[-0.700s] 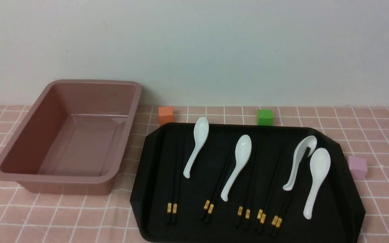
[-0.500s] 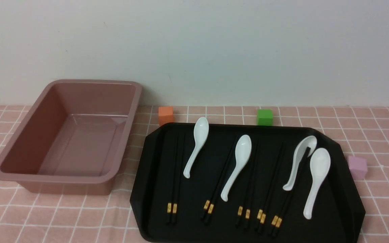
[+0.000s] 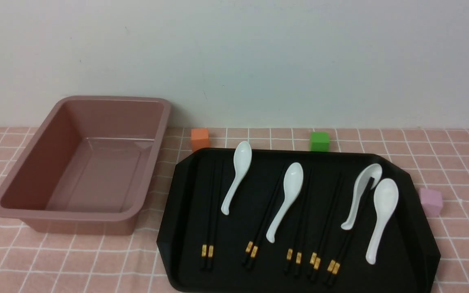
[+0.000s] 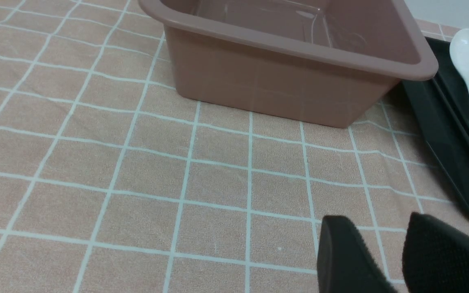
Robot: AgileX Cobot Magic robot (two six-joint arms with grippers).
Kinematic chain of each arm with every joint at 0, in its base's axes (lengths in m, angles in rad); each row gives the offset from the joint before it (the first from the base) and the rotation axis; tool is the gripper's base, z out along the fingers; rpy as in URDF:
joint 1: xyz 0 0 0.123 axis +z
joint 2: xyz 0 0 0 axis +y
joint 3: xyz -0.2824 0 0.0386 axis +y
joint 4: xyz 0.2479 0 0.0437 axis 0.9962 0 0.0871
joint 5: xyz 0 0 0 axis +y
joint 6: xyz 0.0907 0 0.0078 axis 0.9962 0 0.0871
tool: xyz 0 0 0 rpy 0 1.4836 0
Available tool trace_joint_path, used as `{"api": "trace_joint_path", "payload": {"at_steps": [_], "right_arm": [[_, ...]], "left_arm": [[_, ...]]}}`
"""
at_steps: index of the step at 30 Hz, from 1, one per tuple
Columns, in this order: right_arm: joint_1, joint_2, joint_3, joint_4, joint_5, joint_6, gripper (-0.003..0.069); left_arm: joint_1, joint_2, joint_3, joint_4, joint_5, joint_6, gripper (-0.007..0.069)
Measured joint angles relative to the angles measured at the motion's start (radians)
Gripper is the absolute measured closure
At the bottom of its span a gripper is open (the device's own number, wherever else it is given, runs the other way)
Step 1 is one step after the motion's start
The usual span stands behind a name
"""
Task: On pink tablecloth take chopsticks from black tray and put them in box.
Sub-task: 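Reach over to the black tray and grasp a pair of chopsticks with the left gripper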
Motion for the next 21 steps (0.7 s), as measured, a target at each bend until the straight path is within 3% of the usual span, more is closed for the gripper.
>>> {"api": "trace_joint_path", "payload": {"at_steps": [7, 15, 18, 21], "right_arm": [[0.000, 0.000, 0.000, 0.000, 0.000, 0.000, 0.0419], [0.000, 0.000, 0.000, 0.000, 0.000, 0.000, 0.0419], [0.000, 0.000, 0.000, 0.000, 0.000, 0.000, 0.0419], [0.000, 0.000, 0.000, 0.000, 0.000, 0.000, 0.0419]], "left_arm": [[0.000, 0.000, 0.000, -0.032, -0.033, -0.018, 0.0386], [0.000, 0.000, 0.000, -0.459, -0.224, -0.207, 0.0386], [0.000, 0.000, -0.004, -0.540, -0.292, -0.207, 0.0393], [0.000, 0.008, -0.090, -0.561, -0.192, -0.189, 0.0457]]}}
